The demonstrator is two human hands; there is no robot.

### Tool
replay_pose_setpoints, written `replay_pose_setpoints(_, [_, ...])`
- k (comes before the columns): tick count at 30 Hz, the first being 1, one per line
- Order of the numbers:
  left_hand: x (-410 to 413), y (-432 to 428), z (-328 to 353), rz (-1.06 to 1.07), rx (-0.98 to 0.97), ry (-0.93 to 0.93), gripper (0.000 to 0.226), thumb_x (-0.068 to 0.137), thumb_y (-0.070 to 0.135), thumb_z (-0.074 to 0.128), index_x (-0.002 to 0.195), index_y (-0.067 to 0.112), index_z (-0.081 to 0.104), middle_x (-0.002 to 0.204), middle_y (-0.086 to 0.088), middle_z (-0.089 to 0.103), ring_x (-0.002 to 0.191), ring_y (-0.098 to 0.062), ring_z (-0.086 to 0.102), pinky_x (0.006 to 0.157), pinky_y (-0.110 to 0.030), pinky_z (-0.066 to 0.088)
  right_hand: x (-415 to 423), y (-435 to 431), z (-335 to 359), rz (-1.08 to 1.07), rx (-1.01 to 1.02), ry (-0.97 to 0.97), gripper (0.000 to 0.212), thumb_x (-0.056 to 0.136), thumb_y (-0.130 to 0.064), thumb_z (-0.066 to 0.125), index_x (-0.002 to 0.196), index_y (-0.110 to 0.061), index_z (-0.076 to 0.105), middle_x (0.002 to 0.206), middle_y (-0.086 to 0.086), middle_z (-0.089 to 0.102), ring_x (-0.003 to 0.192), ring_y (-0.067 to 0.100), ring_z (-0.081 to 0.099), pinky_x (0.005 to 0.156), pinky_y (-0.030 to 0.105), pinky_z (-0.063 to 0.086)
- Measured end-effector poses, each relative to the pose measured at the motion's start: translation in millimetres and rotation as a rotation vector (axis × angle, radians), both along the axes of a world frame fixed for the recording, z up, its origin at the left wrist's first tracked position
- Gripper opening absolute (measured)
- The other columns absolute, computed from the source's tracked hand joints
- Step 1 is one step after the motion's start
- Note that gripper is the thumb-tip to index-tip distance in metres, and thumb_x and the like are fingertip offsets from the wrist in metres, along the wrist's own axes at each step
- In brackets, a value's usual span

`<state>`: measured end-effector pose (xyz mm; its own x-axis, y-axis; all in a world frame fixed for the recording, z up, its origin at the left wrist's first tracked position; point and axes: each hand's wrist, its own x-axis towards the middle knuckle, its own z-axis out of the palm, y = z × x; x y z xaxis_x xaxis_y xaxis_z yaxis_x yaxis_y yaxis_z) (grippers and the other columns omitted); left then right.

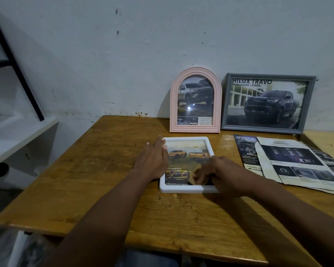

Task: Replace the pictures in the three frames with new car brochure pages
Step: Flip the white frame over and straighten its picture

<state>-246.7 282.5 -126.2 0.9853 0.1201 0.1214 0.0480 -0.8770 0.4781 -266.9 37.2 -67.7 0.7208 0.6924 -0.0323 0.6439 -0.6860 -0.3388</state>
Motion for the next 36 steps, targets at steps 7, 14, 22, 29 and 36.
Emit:
replay_pose_setpoints(7, [-2.1,-1.4,3.9,-0.015,0.041,0.024,0.054,0.110,0.043,0.025,0.159,0.021,0.028,0.162,-0.006,0.038,0.152,-0.034,0.028,0.121,-0.049,0.026,0.7,-10.5,-3.6,-0.045,-0.001,-0.030,0.031,0.087,-0.004,0.063,0.095,-0.030,0.077,0.107,-0.010,0.070,0.104,0.007,0.061,0.099,0.031,0.050])
replay_pose_setpoints(14, [2.5,-0.2,19.0,-0.046,-0.129,0.099,0.063,0.107,0.054,0.028,0.162,0.025,0.021,0.167,-0.004,0.028,0.156,-0.031,0.017,0.123,-0.052,0.021,25.9,-15.6,23.7,-0.617,0.867,0.601,0.023,0.096,0.001,0.048,0.103,-0.002,0.069,0.097,0.020,0.067,0.080,0.026,0.062,0.065,0.034,0.049])
replay_pose_setpoints(22, [-9.3,-6.9,3.4,-0.081,-0.095,0.041,0.062,0.109,0.044,0.031,0.164,0.023,0.011,0.170,-0.003,0.016,0.158,-0.022,0.005,0.125,-0.043,0.008,63.5,61.2,36.8,-0.709,0.862,0.459,0.015,0.096,-0.002,0.055,0.095,-0.008,0.069,0.088,0.014,0.070,0.084,0.025,0.069,0.079,0.039,0.059])
replay_pose_setpoints(29, [-15.6,-8.3,-1.2,-0.006,-0.093,-0.042,0.065,0.110,0.040,0.030,0.163,0.027,-0.005,0.170,-0.003,0.017,0.157,-0.024,0.011,0.126,-0.044,0.016,74.2,108.6,-11.9,-0.309,0.349,-0.095,0.031,0.086,-0.010,0.067,0.115,-0.020,0.072,0.110,0.001,0.070,0.107,0.024,0.061,0.093,0.042,0.053])
replay_pose_setpoints(36, [-11.3,-8.7,-1.5,-0.078,-0.042,0.018,0.067,0.110,0.042,0.028,0.162,0.031,-0.013,0.171,-0.001,0.015,0.156,-0.028,0.015,0.123,-0.044,0.020,78.7,72.7,-16.2,-0.071,-0.020,-0.255,0.035,0.087,-0.025,0.062,0.121,-0.032,0.068,0.121,-0.001,0.067,0.112,0.022,0.052,0.091,0.042,0.047])
